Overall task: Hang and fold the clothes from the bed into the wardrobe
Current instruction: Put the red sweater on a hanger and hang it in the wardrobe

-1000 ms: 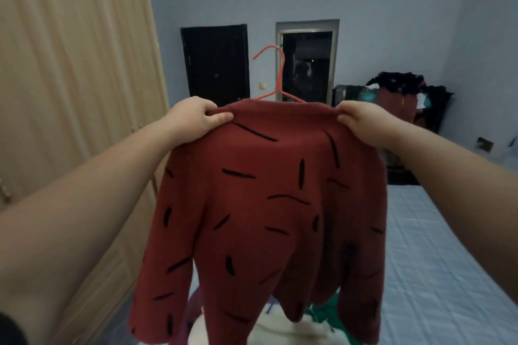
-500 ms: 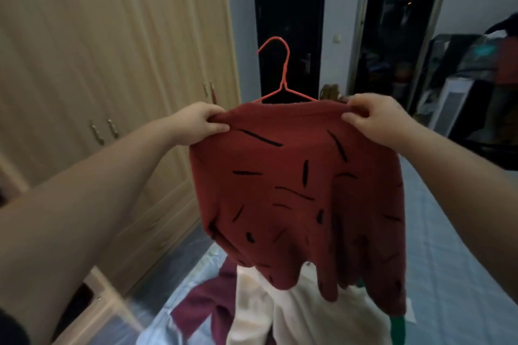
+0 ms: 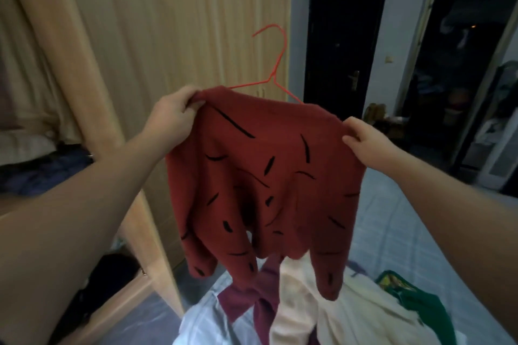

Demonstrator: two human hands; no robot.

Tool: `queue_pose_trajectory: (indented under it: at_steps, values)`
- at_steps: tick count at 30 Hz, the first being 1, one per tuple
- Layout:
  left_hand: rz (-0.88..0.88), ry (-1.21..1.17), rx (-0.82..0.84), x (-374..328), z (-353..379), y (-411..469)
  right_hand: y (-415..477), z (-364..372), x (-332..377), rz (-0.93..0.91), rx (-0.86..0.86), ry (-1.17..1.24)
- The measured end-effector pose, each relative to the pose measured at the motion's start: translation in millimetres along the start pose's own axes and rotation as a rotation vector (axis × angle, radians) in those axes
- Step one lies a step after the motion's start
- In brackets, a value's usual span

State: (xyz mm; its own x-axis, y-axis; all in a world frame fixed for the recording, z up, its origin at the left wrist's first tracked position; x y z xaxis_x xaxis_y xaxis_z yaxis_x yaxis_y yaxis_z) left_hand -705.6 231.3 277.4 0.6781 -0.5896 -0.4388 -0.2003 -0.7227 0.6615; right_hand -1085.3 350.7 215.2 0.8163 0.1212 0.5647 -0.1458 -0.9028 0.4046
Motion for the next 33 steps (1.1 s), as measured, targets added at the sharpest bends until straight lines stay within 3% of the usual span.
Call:
queue_pose_trajectory:
  at_steps: [4, 8, 11, 13, 16, 19, 21, 23, 27, 29, 33]
  values:
    - [-0.023, 0.211, 0.004, 64, -66, -27, 22, 43, 75, -0.17, 0.019, -0.107]
    - [-0.072, 0.308, -0.057, 125, -144, -50, 45, 86, 144, -0.235, 0.058, -0.058]
    - [-0.102, 0.196, -0.139, 166, -197, -64, 54, 122, 195, -0.272, 0.001, 0.115]
    - [-0.128, 0.145, -0.183, 190, -231, -75, 59, 142, 229, -0.259, -0.024, 0.367]
    - [-0.168, 0.136, -0.218, 222, -274, -89, 64, 178, 276, -0.137, 0.255, 0.872]
    - [-0.202, 0.152, -0.235, 246, -303, -102, 70, 216, 308, -0.039, 0.549, 1.021]
    - [-0.217, 0.194, -0.265, 260, -316, -109, 73, 245, 328, 0.045, 0.63, 0.964]
    - [-0.244, 0.231, -0.299, 273, -325, -113, 81, 270, 351, 0.04, 0.536, 0.826]
    - [-0.356, 0.299, -0.336, 306, -337, -115, 100, 312, 395, -0.329, 0.181, 0.469]
    - [-0.402, 0.31, -0.346, 325, -345, -116, 105, 335, 408, -0.528, 0.121, 0.225]
    - [-0.426, 0.374, -0.243, 353, -349, -112, 129, 380, 435, -0.675, 0.102, -0.046]
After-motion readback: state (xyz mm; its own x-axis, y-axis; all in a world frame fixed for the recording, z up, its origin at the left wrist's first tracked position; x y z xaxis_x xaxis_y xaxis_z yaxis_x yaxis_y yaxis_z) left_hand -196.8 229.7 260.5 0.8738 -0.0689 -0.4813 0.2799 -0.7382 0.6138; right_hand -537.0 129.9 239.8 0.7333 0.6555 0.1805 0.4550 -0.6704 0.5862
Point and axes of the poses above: each hand's wrist, its own y-axis towards the middle knuckle, its own z-axis out of the palm, x = y × z, the point moved 4 cm from there along y, towards the middle knuckle, and after that the axes turned 6 degrees about -z, right-handed, at the moved point
